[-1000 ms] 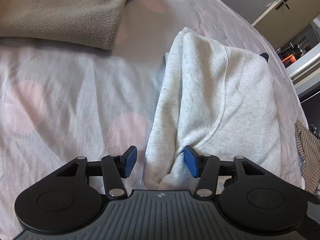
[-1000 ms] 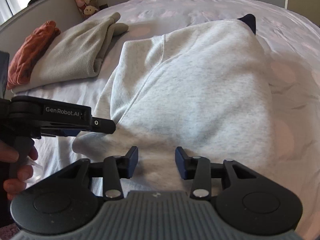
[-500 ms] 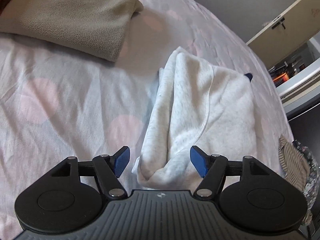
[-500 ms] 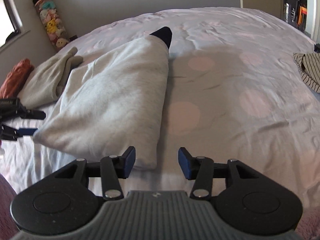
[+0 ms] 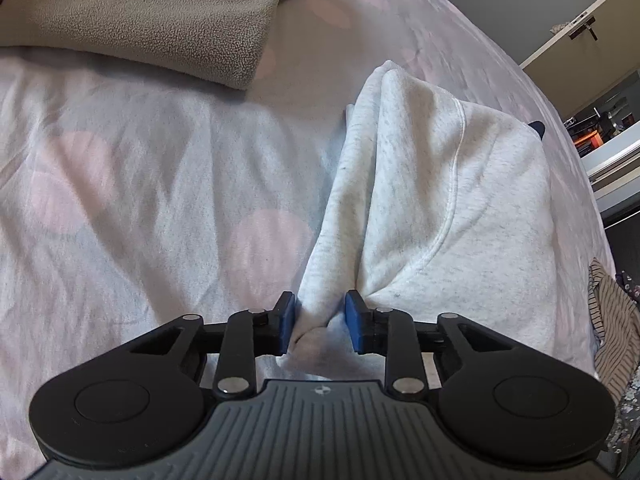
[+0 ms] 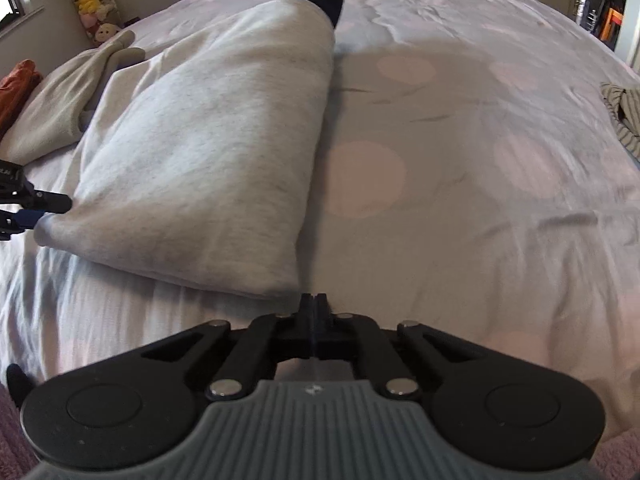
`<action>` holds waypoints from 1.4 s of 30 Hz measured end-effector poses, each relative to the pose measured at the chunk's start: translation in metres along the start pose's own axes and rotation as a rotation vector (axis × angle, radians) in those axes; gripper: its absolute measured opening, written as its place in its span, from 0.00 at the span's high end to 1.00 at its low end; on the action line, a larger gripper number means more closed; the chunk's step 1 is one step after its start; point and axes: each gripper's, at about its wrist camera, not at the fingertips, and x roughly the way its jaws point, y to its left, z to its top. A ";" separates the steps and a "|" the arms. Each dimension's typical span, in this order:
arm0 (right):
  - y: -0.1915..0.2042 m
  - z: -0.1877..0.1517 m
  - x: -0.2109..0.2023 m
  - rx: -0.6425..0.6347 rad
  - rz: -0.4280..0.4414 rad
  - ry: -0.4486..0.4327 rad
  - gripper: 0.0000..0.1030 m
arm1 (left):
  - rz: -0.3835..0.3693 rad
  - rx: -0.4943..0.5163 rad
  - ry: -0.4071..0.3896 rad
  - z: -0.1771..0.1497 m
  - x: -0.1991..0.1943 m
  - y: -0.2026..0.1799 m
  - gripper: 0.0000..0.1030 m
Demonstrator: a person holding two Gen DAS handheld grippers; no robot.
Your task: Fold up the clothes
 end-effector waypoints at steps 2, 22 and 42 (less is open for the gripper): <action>-0.007 0.000 -0.002 0.038 0.010 0.006 1.00 | 0.045 -0.004 0.011 0.000 0.004 0.000 0.89; -0.052 0.029 -0.027 0.395 0.262 -0.179 0.38 | -0.166 0.119 -0.272 0.041 -0.023 -0.029 0.38; -0.045 0.155 0.059 0.282 0.301 -0.108 0.33 | -0.296 0.159 -0.127 0.107 0.083 -0.008 0.38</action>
